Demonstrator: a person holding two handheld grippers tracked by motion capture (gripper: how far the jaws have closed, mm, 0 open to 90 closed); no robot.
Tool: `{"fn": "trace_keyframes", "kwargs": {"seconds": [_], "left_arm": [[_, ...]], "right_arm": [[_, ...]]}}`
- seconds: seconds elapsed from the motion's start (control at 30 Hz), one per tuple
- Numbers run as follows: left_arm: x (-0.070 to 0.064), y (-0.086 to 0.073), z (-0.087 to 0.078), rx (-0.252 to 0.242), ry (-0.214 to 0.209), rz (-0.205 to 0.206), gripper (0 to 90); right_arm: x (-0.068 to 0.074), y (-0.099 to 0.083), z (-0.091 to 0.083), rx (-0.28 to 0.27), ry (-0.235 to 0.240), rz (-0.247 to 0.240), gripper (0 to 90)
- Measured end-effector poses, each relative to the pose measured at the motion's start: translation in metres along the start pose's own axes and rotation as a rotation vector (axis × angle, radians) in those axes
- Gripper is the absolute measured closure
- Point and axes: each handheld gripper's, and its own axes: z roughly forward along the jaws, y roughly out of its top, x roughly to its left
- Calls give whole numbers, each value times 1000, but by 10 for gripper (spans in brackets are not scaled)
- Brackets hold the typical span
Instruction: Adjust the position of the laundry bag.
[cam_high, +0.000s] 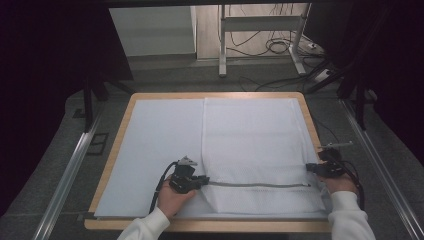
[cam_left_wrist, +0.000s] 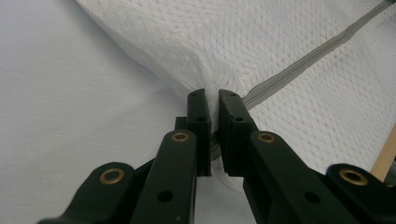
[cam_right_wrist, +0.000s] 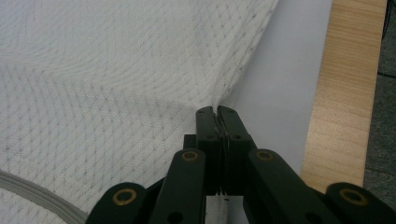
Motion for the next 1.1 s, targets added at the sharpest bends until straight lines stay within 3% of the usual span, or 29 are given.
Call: {"fn": "trace_keyframes", "kwargs": {"seconds": [0.77, 1.1], "left_arm": [[12, -2, -12, -20, 7, -28, 845], [19, -6, -25, -42, 1, -38, 845]], "right_arm": [[18, 5, 5, -28, 53, -27, 872], [25, 7, 8, -37, 71, -32, 874]]}}
